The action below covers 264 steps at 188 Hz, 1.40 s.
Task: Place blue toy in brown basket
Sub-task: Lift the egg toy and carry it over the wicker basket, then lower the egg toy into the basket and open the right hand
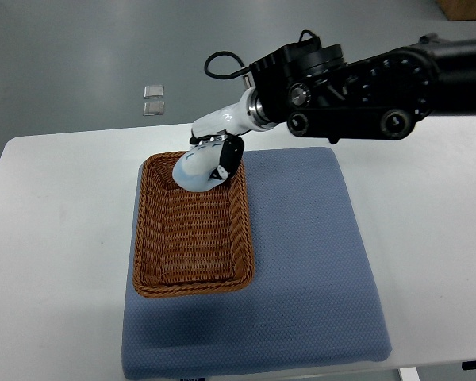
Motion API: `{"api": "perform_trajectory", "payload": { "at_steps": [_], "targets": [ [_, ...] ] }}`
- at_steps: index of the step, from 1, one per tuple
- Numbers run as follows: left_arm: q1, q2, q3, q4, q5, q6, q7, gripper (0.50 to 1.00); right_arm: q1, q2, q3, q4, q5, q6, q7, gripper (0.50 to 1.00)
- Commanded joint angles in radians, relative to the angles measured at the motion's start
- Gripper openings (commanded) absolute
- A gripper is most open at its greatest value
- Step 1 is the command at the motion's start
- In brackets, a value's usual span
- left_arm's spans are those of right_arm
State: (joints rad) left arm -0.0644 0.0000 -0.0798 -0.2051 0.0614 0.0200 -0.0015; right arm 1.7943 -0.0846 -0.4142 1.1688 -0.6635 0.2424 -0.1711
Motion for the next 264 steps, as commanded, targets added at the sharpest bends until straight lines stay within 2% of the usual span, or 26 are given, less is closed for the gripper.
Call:
{"api": "perform_trajectory", "payload": {
  "at_steps": [1, 53, 65, 96, 137, 189, 204, 218, 225, 247, 264],
  "targets": [
    [0.0, 0.0, -0.002, -0.003, 0.0, 0.0, 0.0, 1.0, -0.021, 0.085, 0.0, -0.058, 0.005, -0.028, 0.001, 0.507],
    [0.0, 0.0, -0.002, 0.001, 0.0, 0.0, 0.0, 1.0, -0.156, 0.085, 0.0, -0.139, 0.004, -0.075, 0.007, 0.543],
    [0.0, 0.0, -0.002, 0.001, 0.0, 0.0, 0.0, 1.0, -0.184, 0.085, 0.005, -0.141, 0.005, -0.09, 0.01, 0.564],
    [0.0, 0.0, 0.0, 0.0, 0.0, 0.0, 0.0, 1.0, -0.24, 0.085, 0.009, -0.146, 0.005, -0.153, 0.019, 0.57],
    [0.0, 0.0, 0.0, 0.001, 0.0, 0.0, 0.0, 1.0, -0.309, 0.085, 0.02, -0.163, 0.007, -0.201, 0.035, 0.58],
    [0.0, 0.0, 0.0, 0.0, 0.0, 0.0, 0.0, 1.0, -0.378, 0.085, 0.055, -0.163, 0.005, -0.232, 0.05, 0.607],
    [0.0, 0.0, 0.0, -0.002, 0.0, 0.0, 0.0, 1.0, -0.394, 0.085, 0.06, -0.163, 0.007, -0.239, 0.051, 0.641],
    [0.0, 0.0, 0.0, -0.003, 0.0, 0.0, 0.0, 1.0, -0.401, 0.085, 0.063, -0.163, 0.007, -0.25, 0.061, 0.654],
    [0.0, 0.0, 0.0, -0.003, 0.0, 0.0, 0.0, 1.0, -0.408, 0.085, 0.064, -0.163, 0.007, -0.256, 0.065, 0.688],
    [0.0, 0.0, 0.0, -0.007, 0.0, 0.0, 0.0, 1.0, -0.421, 0.085, 0.064, -0.163, 0.005, -0.259, 0.071, 0.75],
    [0.0, 0.0, 0.0, -0.007, 0.0, 0.0, 0.0, 1.0, -0.428, 0.085, 0.064, -0.164, 0.004, -0.259, 0.073, 0.754]
  ]
}}
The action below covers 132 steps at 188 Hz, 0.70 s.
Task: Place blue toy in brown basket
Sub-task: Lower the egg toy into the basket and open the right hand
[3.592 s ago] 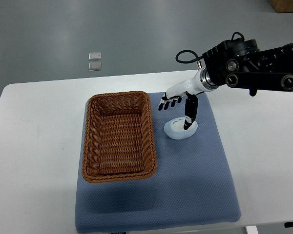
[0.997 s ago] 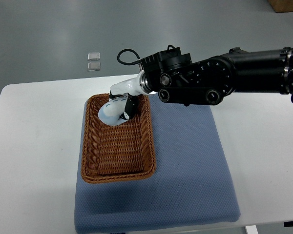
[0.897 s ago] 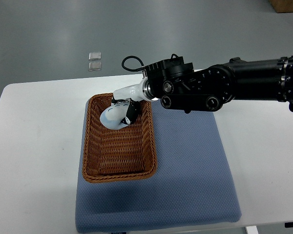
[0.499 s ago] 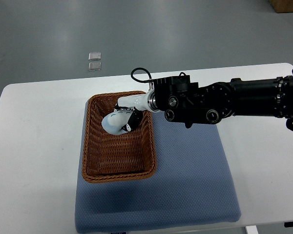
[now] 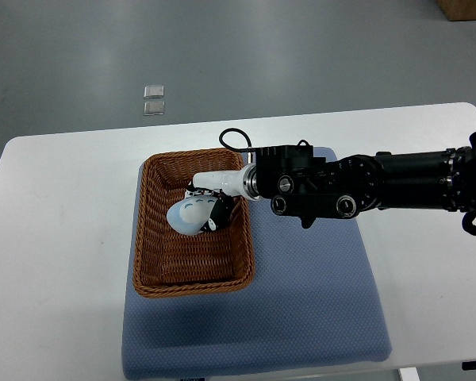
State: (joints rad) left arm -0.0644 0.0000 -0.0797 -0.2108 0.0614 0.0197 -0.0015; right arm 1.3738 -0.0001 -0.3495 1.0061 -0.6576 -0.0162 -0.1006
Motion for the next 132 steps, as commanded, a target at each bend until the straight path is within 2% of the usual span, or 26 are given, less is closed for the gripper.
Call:
{"api": "perform_trajectory", "payload": {
  "at_steps": [1, 18, 48, 61, 75, 132],
  "targets": [
    [0.0, 0.0, 0.0, -0.001, 0.0, 0.0, 0.0, 1.0, -0.007, 0.0, 0.0, -0.001, -0.003, -0.001, 0.002, 0.754],
    [0.0, 0.0, 0.0, -0.002, 0.0, 0.0, 0.0, 1.0, -0.005, 0.0, 0.001, -0.008, -0.002, -0.001, 0.004, 0.756],
    [0.0, 0.0, 0.0, -0.001, 0.0, 0.0, 0.0, 1.0, 0.001, 0.0, 0.003, -0.014, 0.0, 0.004, 0.016, 0.797],
    [0.0, 0.0, 0.0, 0.002, 0.0, 0.0, 0.0, 1.0, 0.004, 0.0, 0.003, -0.015, 0.0, 0.005, 0.021, 0.856],
    [0.0, 0.0, 0.0, 0.004, 0.0, 0.0, 0.0, 1.0, 0.005, 0.0, 0.003, -0.017, 0.0, 0.01, 0.029, 0.897],
    [0.0, 0.0, 0.001, 0.007, 0.0, 0.0, 0.0, 1.0, 0.027, 0.0, 0.049, -0.018, 0.001, 0.019, 0.029, 0.903]
  ]
}}
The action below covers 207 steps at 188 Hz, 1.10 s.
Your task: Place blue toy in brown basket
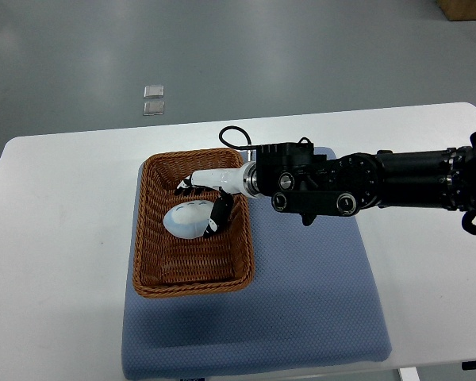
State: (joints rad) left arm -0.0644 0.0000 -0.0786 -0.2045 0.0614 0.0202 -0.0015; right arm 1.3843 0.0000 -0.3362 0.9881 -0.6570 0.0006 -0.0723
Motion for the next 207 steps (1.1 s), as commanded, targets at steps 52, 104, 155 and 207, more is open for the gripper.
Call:
{"api": "perform_trajectory", "payload": {
  "at_steps": [52, 104, 155, 207],
  "targets": [
    [0.0, 0.0, -0.001, 0.0, 0.0, 0.0, 0.0, 1.0, 0.039, 0.0, 0.229, -0.008, 0.002, 0.033, 0.002, 0.903],
    [0.0, 0.0, -0.001, 0.0, 0.0, 0.0, 0.0, 1.0, -0.183, -0.172, 0.672, -0.025, 0.004, 0.041, 0.042, 0.903],
    [0.0, 0.0, 0.0, 0.0, 0.0, 0.0, 0.0, 1.0, -0.487, -0.184, 1.06, -0.063, 0.1, 0.05, 0.121, 0.905],
    [0.0, 0.0, 0.0, -0.009, 0.0, 0.0, 0.0, 1.0, -0.619, -0.153, 1.281, -0.138, 0.404, 0.05, 0.163, 0.903]
  ]
}}
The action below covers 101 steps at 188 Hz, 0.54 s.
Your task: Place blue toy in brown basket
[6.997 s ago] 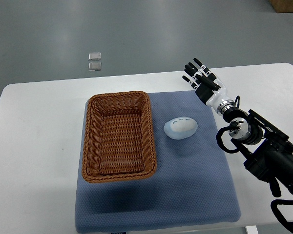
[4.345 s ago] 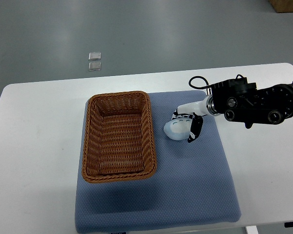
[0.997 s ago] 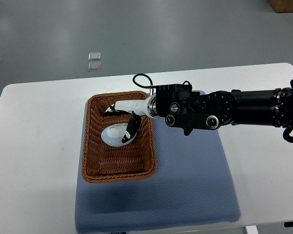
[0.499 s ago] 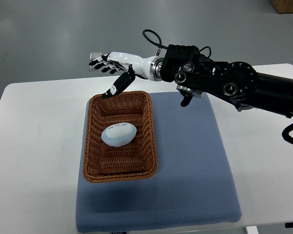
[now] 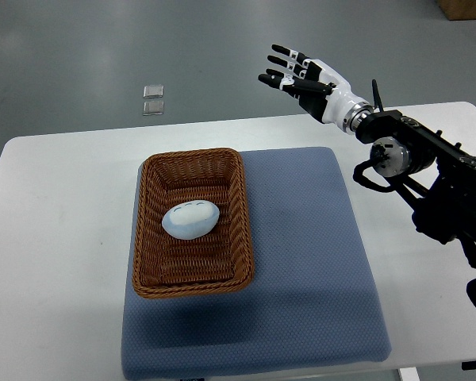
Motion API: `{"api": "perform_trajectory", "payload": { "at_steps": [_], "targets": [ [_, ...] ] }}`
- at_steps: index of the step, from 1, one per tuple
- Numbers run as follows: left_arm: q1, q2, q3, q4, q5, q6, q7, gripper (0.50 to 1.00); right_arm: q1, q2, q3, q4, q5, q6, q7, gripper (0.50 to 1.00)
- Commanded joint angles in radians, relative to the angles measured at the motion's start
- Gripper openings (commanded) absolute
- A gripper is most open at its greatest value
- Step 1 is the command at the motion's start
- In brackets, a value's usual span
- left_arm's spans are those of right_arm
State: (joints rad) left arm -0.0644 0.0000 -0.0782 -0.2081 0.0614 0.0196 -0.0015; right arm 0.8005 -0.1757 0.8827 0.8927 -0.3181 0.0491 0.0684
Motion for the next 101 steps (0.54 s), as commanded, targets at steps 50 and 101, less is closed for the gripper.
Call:
{"api": "perform_trajectory", "payload": {
  "at_steps": [50, 101],
  "targets": [
    [0.0, 0.0, 0.0, -0.005, 0.0, 0.0, 0.0, 1.0, -0.133, 0.113, 0.127, -0.11, 0.073, 0.069, 0.06, 0.903],
    [0.002, 0.0, -0.002, -0.005, 0.002, 0.0, 0.0, 1.0, -0.145, 0.125, 0.157, -0.109, 0.073, 0.075, 0.068, 0.903]
  ]
}}
